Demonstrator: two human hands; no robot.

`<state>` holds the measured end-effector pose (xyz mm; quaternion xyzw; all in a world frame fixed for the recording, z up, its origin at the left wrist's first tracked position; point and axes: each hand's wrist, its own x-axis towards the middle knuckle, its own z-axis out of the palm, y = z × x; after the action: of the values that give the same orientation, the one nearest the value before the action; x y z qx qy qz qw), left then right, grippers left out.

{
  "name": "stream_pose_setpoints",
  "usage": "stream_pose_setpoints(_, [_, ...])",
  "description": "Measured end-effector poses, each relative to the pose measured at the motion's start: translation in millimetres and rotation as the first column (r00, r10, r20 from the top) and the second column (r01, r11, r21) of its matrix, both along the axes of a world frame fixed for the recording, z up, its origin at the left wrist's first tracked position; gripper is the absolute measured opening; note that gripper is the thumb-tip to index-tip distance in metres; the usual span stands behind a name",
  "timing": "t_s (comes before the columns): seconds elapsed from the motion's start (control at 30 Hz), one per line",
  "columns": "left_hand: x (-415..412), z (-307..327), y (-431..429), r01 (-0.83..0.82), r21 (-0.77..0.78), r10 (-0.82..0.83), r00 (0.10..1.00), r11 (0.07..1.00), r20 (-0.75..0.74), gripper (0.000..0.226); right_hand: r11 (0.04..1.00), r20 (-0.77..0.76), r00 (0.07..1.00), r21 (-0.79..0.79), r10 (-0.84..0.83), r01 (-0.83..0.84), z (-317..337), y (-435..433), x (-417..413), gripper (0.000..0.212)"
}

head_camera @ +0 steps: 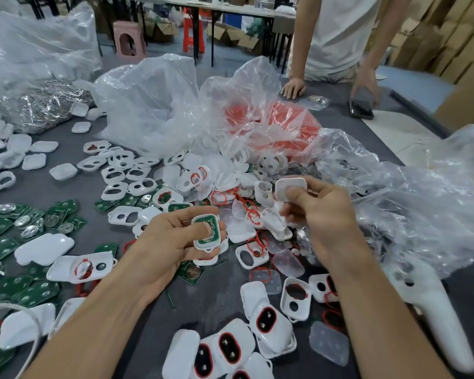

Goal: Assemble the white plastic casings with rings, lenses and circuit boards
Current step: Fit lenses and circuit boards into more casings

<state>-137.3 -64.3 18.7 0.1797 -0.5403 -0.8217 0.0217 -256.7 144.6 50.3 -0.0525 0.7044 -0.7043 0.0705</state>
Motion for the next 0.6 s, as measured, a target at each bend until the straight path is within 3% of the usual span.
stream_pose_setpoints(0.1, [-0.6, -0.1, 1.8, 0.02, -0.019, -0.02, 1.0, 1.0, 0.006, 0.026, 0.945, 0.225, 0.957, -0.308, 0.182, -0.107, -7.7, -10.5, 20.6, 0.027])
stream_pose_setpoints(0.2, [-0.7, -0.6, 4.1, 0.037, -0.037, -0.037, 0.999, 0.999, -0.002, 0.03, 0.875, 0.283, 0.886, -0.428, 0.368, -0.227, -8.6, -15.0, 29.9, 0.012])
stream_pose_setpoints(0.33, [-0.6, -2.0, 3.6, 0.027, -0.038, -0.027, 1.0, 0.999, -0.005, 0.029, 0.843, 0.339, 0.841, -0.488, 0.421, -0.226, -11.7, -17.0, 33.7, 0.035])
stream_pose_setpoints(0.43, [-0.5, -2.6, 4.0, 0.016, -0.047, -0.017, 1.0, 0.999, -0.009, 0.027, 0.812, 0.332, 0.813, -0.52, 0.479, -0.265, -13.0, -17.4, 35.4, 0.033])
stream_pose_setpoints(0.6, [-0.1, -2.6, 6.7, 0.0, -0.045, -0.001, 1.0, 0.999, -0.028, 0.028, 0.837, 0.338, 0.815, -0.462, 0.471, -0.293, -13.6, -23.7, 39.2, 0.032])
